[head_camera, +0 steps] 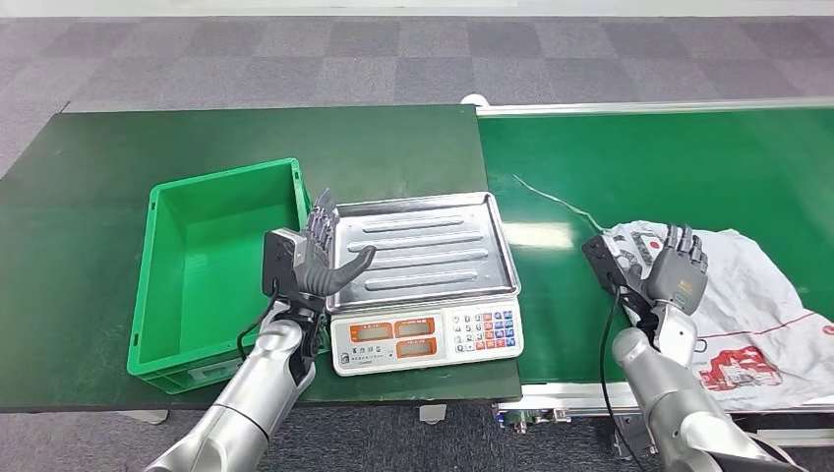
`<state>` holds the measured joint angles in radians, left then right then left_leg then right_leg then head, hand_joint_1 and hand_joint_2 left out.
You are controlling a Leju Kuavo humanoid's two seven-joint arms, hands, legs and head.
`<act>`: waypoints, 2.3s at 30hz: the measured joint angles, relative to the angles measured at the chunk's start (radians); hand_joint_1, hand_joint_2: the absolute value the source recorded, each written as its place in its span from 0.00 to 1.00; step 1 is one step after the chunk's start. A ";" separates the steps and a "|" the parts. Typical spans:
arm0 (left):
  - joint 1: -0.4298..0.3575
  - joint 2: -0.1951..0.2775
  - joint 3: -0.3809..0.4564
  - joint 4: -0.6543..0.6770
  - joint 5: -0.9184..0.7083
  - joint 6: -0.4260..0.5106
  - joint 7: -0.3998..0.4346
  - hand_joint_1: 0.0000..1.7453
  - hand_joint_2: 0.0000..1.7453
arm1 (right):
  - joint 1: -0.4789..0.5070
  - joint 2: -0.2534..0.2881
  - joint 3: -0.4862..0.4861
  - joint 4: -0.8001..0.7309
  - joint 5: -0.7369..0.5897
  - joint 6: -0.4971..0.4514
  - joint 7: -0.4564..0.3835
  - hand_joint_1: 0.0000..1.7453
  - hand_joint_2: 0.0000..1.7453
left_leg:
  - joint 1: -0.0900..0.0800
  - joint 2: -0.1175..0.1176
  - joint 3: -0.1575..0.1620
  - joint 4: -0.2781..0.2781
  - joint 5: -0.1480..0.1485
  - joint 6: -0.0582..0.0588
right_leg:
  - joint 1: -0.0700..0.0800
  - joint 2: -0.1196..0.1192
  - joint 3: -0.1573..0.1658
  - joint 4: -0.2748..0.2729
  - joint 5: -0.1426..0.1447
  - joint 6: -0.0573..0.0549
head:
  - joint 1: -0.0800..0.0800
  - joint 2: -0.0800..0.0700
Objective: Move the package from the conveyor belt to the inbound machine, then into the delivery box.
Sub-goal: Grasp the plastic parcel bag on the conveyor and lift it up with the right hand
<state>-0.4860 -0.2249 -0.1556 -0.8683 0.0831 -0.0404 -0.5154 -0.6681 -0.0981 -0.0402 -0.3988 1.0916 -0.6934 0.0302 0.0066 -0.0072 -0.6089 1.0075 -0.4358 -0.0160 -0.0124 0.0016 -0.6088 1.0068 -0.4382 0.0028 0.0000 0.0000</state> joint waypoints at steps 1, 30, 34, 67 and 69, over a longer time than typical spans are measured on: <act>0.001 0.002 0.002 -0.003 -0.003 0.000 0.001 0.00 1.00 | 0.000 -0.002 -0.005 0.001 -0.010 0.005 -0.014 0.00 1.00 | 0.000 0.000 0.000 0.000 0.000 0.000 | 0.000 0.000 0.000 0.000 0.000 0.000 | 0.000 0.000; 0.014 -0.003 0.026 -0.021 -0.048 -0.012 0.012 0.00 1.00 | -0.016 0.021 -0.028 0.013 0.016 0.066 0.027 0.00 1.00 | 0.000 0.000 0.000 0.000 0.000 0.000 | 0.000 0.000 0.000 0.000 0.000 0.000 | 0.000 0.000; 0.015 -0.003 0.026 -0.021 -0.044 -0.010 0.013 0.00 1.00 | -0.020 0.025 -0.005 0.025 0.055 0.109 0.087 0.00 1.00 | 0.000 0.000 0.000 0.000 0.000 0.000 | 0.000 0.000 0.000 0.000 0.000 0.000 | 0.000 0.000; 0.032 0.006 0.024 -0.046 -0.024 0.003 0.027 0.00 1.00 | 0.179 0.087 0.017 0.061 -0.021 0.158 0.173 0.00 1.00 | 0.000 0.001 0.003 0.000 -0.002 0.000 | 0.001 0.001 0.002 0.000 -0.002 0.000 | 0.000 0.000; 0.033 0.006 0.023 -0.047 -0.025 0.003 0.033 0.00 1.00 | 0.192 0.094 0.016 0.063 -0.029 0.165 0.185 0.00 1.00 | 0.000 0.001 0.006 0.000 -0.003 0.001 | 0.002 0.001 0.005 -0.001 -0.004 0.001 | 0.000 0.000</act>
<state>-0.4535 -0.2192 -0.1323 -0.9155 0.0586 -0.0374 -0.4823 -0.4756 -0.0043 -0.0247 -0.3359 1.0625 -0.5289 0.2148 0.0071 -0.0059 -0.6030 1.0073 -0.4391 -0.0147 -0.0109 0.0023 -0.6041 1.0062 -0.4418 0.0039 0.0002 0.0000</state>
